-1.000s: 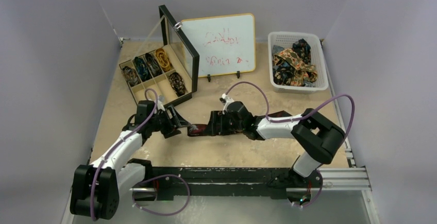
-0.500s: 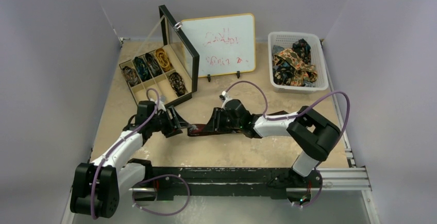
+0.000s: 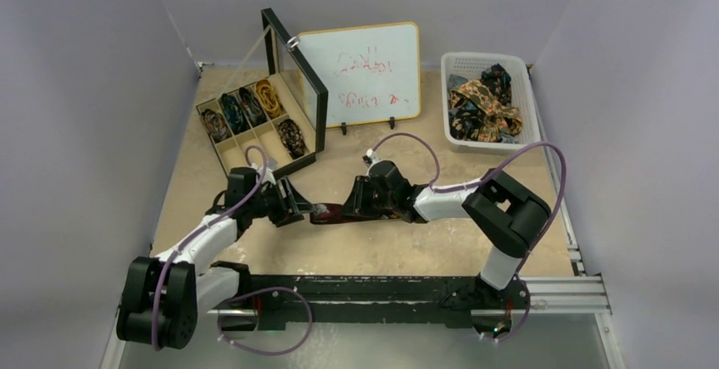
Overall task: Roll the ties
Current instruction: Roll the tie at the center of the board.
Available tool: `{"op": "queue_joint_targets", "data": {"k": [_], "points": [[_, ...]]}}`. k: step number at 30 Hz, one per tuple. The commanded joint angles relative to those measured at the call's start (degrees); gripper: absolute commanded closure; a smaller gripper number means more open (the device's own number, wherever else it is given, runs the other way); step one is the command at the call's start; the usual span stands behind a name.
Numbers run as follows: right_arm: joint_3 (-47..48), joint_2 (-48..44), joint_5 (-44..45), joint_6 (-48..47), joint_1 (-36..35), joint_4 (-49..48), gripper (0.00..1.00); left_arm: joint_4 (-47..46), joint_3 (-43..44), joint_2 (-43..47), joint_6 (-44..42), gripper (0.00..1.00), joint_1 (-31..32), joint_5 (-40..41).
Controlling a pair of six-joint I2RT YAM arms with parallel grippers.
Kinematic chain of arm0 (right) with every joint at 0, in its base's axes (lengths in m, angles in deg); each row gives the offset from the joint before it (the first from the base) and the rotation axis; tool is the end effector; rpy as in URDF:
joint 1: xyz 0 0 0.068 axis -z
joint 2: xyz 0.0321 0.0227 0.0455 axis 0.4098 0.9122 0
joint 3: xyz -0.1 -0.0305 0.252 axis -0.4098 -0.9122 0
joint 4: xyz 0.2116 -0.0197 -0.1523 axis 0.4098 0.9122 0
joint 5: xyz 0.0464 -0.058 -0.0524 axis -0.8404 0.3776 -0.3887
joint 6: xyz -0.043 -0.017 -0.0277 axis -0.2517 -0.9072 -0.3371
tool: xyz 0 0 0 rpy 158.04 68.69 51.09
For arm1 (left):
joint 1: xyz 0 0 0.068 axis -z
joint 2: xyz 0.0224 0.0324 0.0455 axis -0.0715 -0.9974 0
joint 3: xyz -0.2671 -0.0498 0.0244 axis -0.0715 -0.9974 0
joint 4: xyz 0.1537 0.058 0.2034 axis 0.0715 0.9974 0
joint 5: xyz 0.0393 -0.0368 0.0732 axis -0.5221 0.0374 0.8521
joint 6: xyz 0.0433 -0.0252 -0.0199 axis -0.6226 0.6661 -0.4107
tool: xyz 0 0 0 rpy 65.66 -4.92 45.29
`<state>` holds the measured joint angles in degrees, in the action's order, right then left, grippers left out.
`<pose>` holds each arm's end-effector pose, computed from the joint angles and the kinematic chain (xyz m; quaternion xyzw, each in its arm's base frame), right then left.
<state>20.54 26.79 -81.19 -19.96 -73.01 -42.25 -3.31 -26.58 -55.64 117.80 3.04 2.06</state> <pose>0.2179 0.2607 0.1445 -0.0153 0.8671 0.4416 0.2299 0.1790 -0.0435 0.1485 -0.1668 0.8768 -0.4094 0.1894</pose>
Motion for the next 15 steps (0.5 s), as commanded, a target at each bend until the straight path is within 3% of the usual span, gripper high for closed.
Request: {"op": "queue_joint_targets", "data": {"k": [1,15], "points": [[1.6,1.2,-0.9,-1.0,0.7,-0.6,0.77,-7.3,-0.9,-1.7,-1.6,0.45,-0.4,-3.2],[1.2,4.6,-4.0,-0.2,1.7,-3.1,0.8,-20.5,-4.5,-9.2,-0.5,0.47,-0.4,-9.0]]}}
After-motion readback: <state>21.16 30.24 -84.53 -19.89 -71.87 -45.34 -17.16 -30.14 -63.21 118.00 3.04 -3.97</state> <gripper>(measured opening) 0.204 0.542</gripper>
